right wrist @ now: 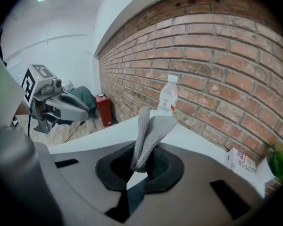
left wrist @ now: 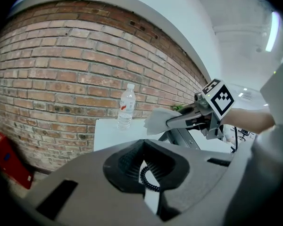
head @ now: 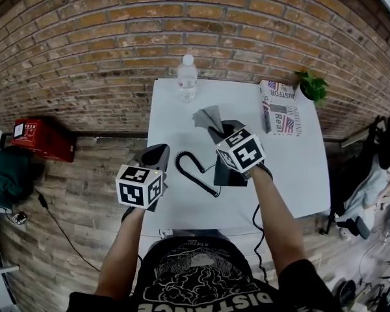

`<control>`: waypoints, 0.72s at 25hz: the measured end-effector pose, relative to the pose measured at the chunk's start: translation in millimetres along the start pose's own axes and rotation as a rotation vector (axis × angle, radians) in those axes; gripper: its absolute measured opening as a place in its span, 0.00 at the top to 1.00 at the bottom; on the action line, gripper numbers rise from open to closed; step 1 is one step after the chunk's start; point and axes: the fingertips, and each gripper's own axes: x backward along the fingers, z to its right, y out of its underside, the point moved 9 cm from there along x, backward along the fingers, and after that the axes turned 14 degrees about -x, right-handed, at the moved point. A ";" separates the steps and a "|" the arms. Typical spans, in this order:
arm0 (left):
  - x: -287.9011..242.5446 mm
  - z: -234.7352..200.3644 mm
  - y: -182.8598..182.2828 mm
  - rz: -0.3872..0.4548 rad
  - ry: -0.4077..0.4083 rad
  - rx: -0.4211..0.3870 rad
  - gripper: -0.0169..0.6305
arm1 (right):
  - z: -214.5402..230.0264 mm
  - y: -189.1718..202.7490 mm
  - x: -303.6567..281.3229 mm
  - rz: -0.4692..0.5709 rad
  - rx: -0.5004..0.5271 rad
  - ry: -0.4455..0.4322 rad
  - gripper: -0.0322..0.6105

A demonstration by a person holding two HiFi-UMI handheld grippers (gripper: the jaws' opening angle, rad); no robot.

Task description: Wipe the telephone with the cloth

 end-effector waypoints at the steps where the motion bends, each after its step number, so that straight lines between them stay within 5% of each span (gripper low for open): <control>1: 0.4 -0.7 -3.0 0.005 -0.001 -0.006 0.96 | -2.4 -2.2 4.4 0.020 -0.002 0.004 0.93; 18: -1.3 13.2 -75.2 0.123 -0.001 -0.110 0.96 | 2.1 -3.8 120.6 0.392 -0.185 0.174 0.93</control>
